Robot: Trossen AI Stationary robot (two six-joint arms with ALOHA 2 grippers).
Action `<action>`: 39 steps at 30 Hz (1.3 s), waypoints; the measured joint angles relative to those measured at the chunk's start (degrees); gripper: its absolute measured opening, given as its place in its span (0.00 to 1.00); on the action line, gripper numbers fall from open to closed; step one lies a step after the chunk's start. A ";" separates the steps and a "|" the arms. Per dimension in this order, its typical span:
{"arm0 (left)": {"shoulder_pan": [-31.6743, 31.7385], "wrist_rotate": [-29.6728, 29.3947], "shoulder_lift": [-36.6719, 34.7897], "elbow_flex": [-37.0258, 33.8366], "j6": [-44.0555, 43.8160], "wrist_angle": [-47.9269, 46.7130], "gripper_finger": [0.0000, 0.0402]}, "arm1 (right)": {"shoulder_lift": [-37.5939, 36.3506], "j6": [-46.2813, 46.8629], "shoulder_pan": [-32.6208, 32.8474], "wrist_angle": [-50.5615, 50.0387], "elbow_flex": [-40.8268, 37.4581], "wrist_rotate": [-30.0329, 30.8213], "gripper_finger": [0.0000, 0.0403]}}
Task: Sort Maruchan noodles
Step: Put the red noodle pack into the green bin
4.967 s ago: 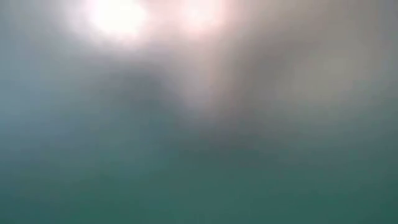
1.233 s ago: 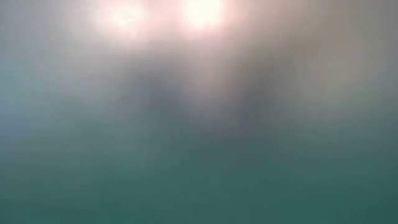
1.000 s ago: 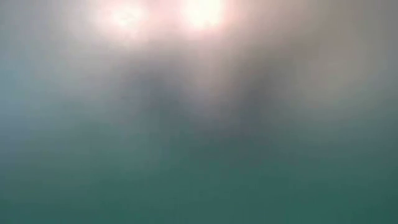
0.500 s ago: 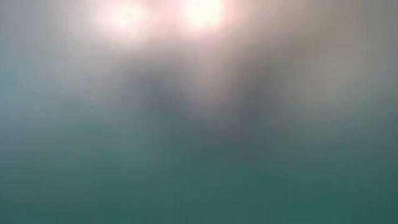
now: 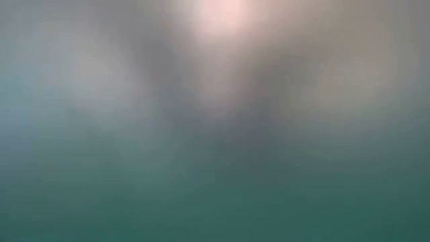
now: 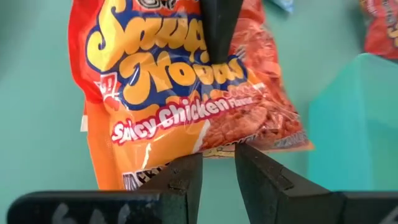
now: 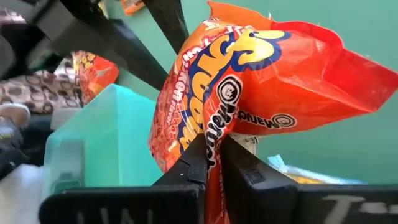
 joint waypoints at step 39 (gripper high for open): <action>-0.91 -11.07 -12.00 -0.02 -1.71 -24.21 0.20 | -0.22 -23.70 21.51 -20.22 13.22 12.51 0.03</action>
